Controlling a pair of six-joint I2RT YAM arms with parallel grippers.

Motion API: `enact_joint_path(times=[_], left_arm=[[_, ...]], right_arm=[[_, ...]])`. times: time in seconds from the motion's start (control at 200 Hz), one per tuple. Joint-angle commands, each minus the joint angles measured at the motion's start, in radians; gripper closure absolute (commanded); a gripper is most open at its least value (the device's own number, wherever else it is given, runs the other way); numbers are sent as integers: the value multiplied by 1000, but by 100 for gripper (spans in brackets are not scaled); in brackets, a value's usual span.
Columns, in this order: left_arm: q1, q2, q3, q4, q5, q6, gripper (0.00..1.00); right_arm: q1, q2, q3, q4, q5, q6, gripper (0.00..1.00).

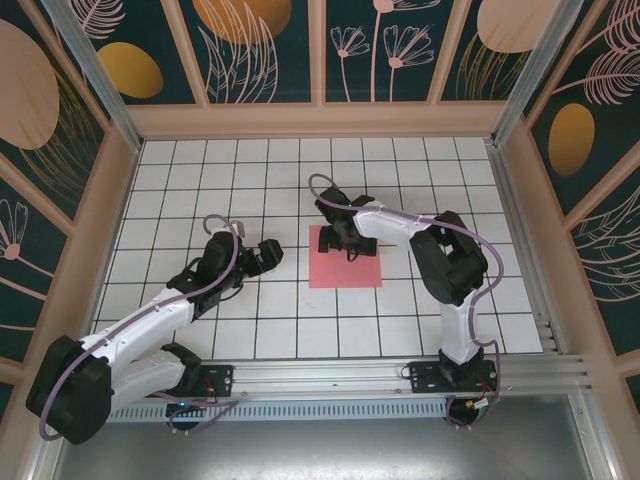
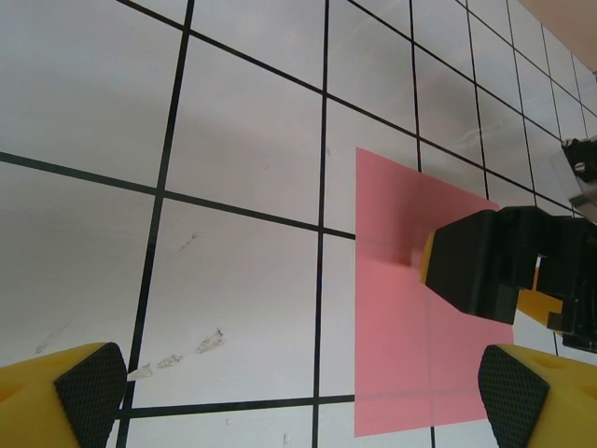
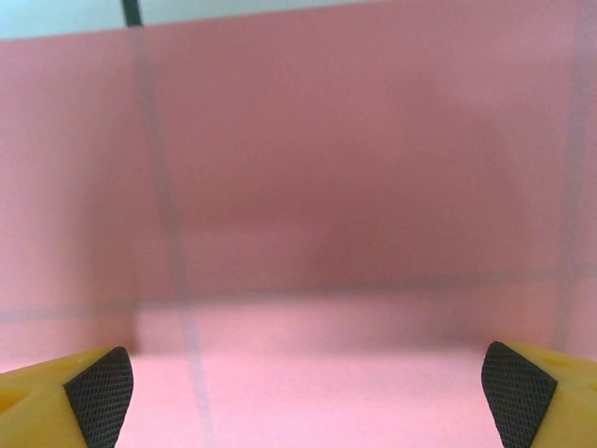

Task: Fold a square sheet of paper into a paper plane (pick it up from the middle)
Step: First fold in half a square sheet of paper at the center of the table.

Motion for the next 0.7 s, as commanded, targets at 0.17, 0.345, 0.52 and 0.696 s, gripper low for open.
enact_joint_path(times=[0.17,0.345,0.52,0.696], left_arm=[[0,19,24,19,20,23,1],[0,15,20,15,18,25,1],[1,15,24,11,18,24,1],[1,18,25,11,18,24,1]], right_arm=[[7,54,52,-46,-17,12,1],[10,72,27,-36,-23,14,1],[10,96,-7,-23,-44,9,1],[11,115,-42,-5,-54,20,3]])
